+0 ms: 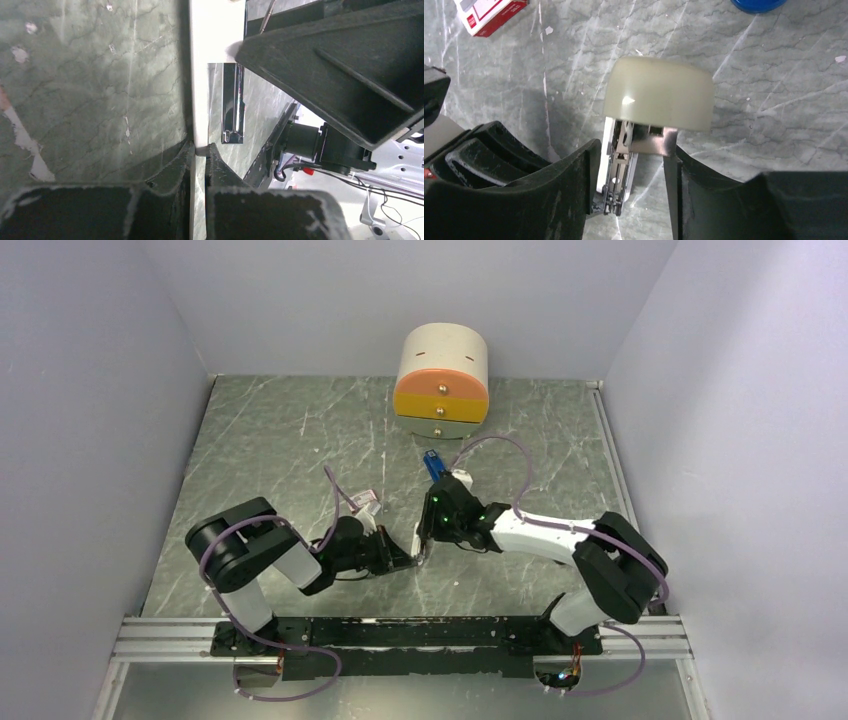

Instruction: Load the staples into the stapler

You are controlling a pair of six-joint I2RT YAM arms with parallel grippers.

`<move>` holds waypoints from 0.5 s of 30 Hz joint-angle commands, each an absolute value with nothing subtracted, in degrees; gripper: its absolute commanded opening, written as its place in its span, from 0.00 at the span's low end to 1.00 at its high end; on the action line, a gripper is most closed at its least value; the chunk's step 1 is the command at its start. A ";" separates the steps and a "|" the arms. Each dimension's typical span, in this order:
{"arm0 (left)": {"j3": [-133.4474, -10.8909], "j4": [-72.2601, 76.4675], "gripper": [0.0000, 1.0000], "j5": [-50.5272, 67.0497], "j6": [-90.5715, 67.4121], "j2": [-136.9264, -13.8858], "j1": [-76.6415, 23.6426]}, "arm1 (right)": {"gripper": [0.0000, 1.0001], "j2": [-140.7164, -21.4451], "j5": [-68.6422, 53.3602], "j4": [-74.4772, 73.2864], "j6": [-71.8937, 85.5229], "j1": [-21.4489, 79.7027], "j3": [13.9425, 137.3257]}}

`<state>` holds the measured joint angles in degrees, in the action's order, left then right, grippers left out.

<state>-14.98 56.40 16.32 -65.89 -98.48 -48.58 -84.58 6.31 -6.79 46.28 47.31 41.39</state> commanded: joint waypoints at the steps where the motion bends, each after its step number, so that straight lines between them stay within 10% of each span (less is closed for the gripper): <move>1: -12.61 55.79 0.05 17.79 -65.66 -101.69 -48.80 | 0.49 -86.50 10.06 -4.86 47.39 48.00 43.31; 15: -12.89 52.43 0.08 16.32 -63.91 -99.14 -48.86 | 0.39 -90.56 9.43 -6.82 45.83 48.56 45.69</move>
